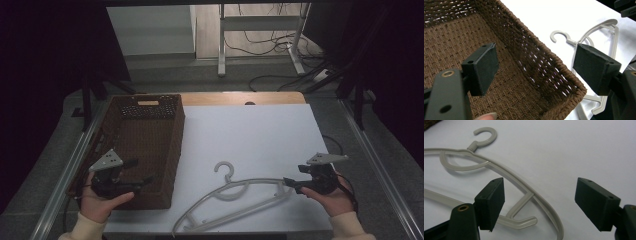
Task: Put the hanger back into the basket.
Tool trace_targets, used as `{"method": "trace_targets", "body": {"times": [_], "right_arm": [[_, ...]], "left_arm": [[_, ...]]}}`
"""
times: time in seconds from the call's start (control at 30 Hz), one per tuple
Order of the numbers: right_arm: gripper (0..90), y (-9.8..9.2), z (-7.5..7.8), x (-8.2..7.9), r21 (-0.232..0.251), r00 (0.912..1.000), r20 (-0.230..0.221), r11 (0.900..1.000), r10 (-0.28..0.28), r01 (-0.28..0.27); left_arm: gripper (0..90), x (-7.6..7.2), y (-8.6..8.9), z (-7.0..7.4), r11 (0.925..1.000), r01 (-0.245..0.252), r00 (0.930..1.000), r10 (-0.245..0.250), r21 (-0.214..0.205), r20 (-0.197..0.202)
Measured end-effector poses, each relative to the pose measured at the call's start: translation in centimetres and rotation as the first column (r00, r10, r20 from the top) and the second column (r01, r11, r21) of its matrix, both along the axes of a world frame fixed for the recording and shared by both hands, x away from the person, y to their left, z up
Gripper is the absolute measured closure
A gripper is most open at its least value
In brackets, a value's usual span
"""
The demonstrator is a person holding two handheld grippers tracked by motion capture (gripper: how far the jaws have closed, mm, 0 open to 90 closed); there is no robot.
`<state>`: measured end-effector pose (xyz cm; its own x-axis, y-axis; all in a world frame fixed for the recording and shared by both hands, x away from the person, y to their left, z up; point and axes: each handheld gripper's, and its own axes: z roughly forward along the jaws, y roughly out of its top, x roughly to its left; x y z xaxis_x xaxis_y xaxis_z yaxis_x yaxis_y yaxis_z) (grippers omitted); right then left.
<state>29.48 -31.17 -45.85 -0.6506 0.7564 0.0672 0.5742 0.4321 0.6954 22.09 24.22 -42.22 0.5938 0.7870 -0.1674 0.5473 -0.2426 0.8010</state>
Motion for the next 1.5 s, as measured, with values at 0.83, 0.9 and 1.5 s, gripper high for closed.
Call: {"method": "trace_targets", "body": {"times": [0.83, 0.9, 1.5], "right_arm": [[24.8, 0.3, 0.2, -0.1, -0.001, 0.999, 0.011, 0.9991, 0.042, -0.042], [24.8, 0.7, 0.3, -0.1, 0.0, 0.9976, 0.014, 0.9977, 0.068, -0.068], [27.5, 6.4, 0.3, 0.8, -0.077, 0.9692, -0.015, 0.9662, 0.246, -0.246]], "left_arm": [[19.7, 0.2, -0.3, -0.3, 0.9999, 0.016, 0.9996, -0.016, 0.0, -0.024], [19.6, 0.0, -0.3, -0.3, 0.9998, 0.021, 0.9993, -0.021, 0.002, -0.031], [19.6, -0.1, -0.5, -0.2, 0.9994, 0.035, 0.9986, -0.035, -0.001, -0.039]]}}
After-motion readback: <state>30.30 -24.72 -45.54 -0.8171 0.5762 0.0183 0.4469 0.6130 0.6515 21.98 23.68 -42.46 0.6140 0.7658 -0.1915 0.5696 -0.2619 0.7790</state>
